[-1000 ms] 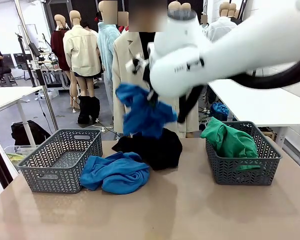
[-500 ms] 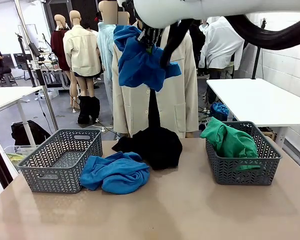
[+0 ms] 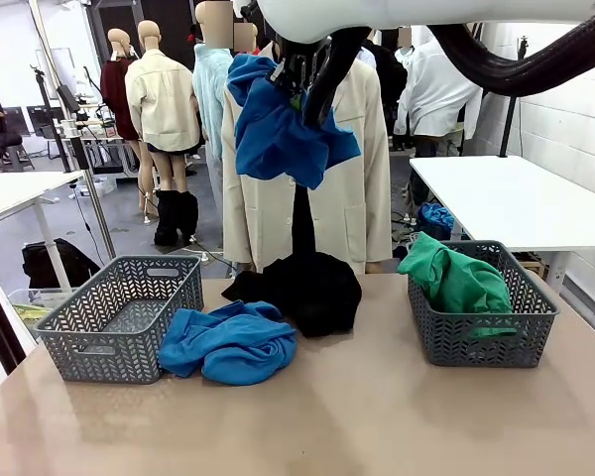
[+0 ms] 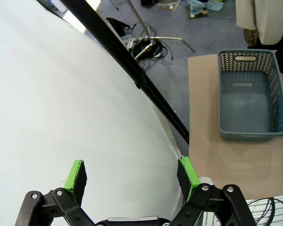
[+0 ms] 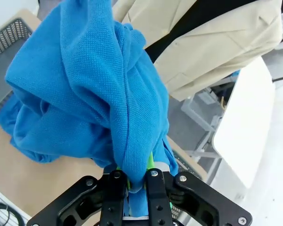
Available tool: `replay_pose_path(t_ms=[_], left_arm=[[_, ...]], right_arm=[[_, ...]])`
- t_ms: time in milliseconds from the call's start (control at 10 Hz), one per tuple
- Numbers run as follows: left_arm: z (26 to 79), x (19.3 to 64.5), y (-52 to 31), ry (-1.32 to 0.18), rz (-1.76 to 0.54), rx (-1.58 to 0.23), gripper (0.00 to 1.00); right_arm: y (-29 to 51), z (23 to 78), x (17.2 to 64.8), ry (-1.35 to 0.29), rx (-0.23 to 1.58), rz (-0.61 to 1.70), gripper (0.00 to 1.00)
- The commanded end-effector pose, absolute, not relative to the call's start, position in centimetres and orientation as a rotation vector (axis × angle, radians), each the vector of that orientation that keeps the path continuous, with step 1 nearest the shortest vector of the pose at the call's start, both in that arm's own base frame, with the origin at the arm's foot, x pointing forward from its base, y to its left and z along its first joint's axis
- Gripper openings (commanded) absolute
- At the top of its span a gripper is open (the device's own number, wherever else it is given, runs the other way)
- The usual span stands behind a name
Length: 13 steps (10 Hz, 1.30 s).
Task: Sort the tops and bottoms.
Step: Sort the clothes according to human instructions.
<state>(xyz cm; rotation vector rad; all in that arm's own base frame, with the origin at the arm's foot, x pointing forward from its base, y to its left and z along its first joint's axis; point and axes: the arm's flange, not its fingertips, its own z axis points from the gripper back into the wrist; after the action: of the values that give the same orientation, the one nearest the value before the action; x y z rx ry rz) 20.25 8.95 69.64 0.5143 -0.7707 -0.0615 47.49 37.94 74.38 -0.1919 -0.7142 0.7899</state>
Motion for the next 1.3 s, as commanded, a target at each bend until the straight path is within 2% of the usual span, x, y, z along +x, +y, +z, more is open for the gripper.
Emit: replay_pose_path(t_ms=[0,1200], left_arm=[[69.69,20.28,9.16,-0.773,-0.064,0.528,1.00],[69.69,20.28,9.16,-0.773,-0.064,0.528,1.00]], right_arm=[[37.66,74.32,47.06,-0.744,-0.199,0.802,0.00],[37.66,74.32,47.06,-0.744,-0.199,0.802,0.00]])
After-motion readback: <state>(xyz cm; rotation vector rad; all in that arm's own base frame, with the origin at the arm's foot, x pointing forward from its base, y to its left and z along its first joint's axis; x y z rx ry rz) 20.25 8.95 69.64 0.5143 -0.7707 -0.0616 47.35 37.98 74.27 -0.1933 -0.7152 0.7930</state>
